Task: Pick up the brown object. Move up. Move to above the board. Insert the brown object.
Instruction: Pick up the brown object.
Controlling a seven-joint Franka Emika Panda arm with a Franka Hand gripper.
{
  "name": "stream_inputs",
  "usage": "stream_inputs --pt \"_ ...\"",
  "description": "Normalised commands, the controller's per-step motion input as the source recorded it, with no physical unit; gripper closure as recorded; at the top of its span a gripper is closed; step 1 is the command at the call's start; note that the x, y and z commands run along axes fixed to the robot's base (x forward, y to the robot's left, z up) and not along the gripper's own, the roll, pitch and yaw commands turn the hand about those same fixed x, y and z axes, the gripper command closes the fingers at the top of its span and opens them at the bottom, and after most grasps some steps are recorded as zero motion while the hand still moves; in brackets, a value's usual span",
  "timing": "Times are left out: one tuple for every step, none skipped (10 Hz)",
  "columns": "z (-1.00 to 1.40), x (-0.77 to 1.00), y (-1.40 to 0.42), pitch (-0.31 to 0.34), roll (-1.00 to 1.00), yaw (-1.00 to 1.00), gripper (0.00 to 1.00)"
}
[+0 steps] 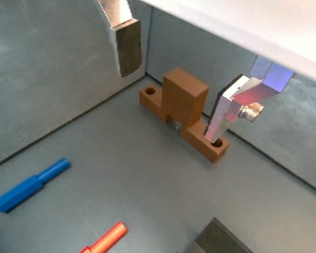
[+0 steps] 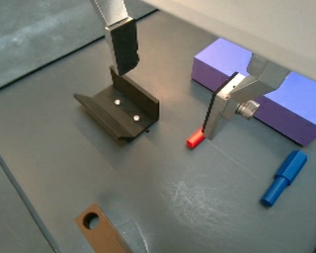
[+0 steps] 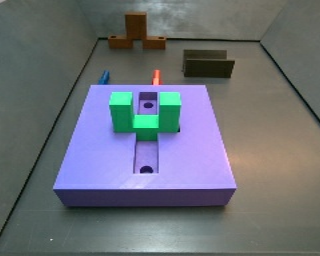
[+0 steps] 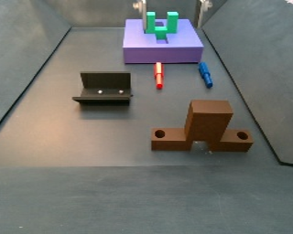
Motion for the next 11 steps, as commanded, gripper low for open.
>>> stream_inputs --pt "0.0 0.01 0.0 0.0 0.0 0.0 0.0" --pt "-0.01 0.07 0.0 0.0 -0.03 -0.01 0.0" --pt "-0.03 0.0 0.0 0.0 -0.04 0.0 0.0" --pt "-0.02 0.0 0.0 0.0 -0.07 0.0 0.0" --pt "-0.05 0.0 0.0 0.0 -0.08 0.0 0.0" --pt "-0.05 0.0 0.0 -0.003 -0.09 0.0 0.0" --pt "0.0 -0.22 0.77 0.0 -0.16 -0.08 0.0" --pt "0.0 -0.3 0.79 -0.004 -0.14 -0.06 0.0" --pt "0.0 -0.31 0.79 -0.013 -0.16 -0.05 0.0" --pt "0.0 -0.33 0.73 -0.031 -0.2 -0.06 0.0" --pt "-0.01 -0.33 0.7 -0.034 -0.2 -0.09 0.0"
